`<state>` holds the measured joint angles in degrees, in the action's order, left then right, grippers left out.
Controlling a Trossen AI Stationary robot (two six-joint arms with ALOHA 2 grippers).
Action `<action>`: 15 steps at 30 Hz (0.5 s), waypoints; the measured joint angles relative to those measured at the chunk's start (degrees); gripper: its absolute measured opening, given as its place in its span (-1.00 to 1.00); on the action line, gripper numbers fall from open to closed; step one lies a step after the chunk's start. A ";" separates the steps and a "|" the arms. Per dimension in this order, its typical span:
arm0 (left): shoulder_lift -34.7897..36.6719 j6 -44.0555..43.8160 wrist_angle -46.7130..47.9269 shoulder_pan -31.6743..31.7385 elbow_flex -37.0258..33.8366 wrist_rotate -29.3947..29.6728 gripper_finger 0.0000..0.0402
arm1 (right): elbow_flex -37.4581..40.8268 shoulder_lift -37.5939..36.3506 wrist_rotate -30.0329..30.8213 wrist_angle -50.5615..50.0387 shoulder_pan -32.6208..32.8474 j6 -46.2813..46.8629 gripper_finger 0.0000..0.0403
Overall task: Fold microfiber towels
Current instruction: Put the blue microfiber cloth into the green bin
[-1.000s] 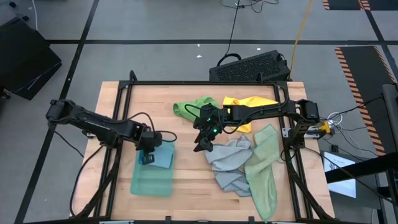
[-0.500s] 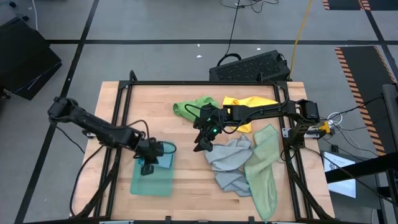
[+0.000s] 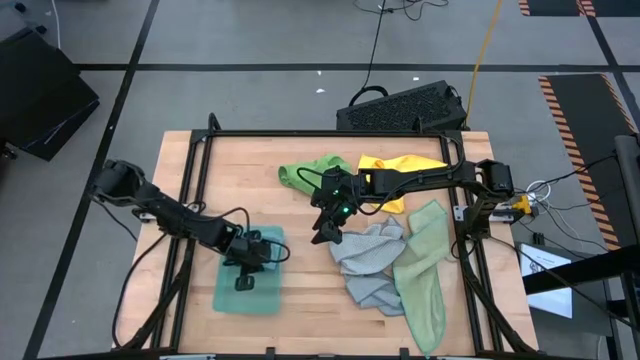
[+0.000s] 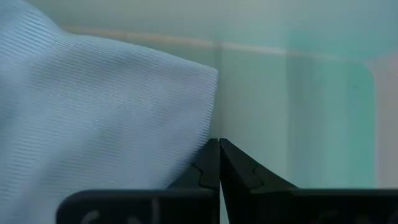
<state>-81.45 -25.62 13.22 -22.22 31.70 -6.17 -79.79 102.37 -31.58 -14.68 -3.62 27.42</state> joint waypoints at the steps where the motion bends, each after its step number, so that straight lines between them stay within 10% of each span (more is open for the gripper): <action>1: 0.00 0.07 -0.14 0.06 0.00 0.61 -0.99 | -0.01 0.00 -0.02 0.00 0.02 0.00 0.50; 15: 0.00 0.30 -1.36 1.14 0.01 9.24 -0.98 | -0.04 0.00 8.07 5.05 3.22 2.24 0.50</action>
<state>-81.45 -25.32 11.87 -21.08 31.71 3.07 -79.83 102.37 -23.51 -9.62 -0.39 29.66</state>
